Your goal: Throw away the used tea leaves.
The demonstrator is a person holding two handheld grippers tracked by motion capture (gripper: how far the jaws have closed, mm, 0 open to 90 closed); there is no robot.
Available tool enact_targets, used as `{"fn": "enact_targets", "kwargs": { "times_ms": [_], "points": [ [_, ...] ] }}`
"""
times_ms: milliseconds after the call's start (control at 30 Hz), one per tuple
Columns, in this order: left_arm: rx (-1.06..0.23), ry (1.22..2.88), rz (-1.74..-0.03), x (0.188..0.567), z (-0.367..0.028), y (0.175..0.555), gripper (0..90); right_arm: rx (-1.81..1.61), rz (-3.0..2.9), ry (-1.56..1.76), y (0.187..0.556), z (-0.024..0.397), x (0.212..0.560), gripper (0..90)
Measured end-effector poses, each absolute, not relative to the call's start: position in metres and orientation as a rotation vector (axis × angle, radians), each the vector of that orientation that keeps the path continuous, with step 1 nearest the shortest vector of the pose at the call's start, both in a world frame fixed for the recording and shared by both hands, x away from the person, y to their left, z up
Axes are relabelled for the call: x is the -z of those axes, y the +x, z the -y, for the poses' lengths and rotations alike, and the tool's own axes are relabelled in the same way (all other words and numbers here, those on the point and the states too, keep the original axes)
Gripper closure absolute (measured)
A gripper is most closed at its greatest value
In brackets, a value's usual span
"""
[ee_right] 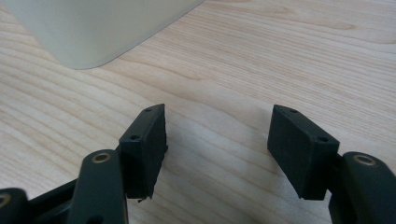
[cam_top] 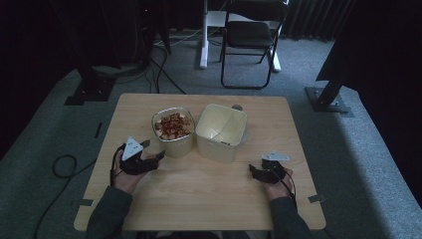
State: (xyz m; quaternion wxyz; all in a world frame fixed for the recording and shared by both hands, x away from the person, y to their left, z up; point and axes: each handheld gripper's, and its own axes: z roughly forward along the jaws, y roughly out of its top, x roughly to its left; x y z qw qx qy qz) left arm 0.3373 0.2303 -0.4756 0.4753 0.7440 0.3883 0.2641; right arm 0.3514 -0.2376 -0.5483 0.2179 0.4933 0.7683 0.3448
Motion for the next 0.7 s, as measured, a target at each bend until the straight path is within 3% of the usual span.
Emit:
{"fn": "enact_targets", "kwargs": {
  "times_ms": [700],
  "points": [
    [-0.719,1.736,-0.968,0.441,-0.256,0.345,29.3,-0.963,-2.132,1.357,0.349,0.237,0.549,35.2]
  ]
}}
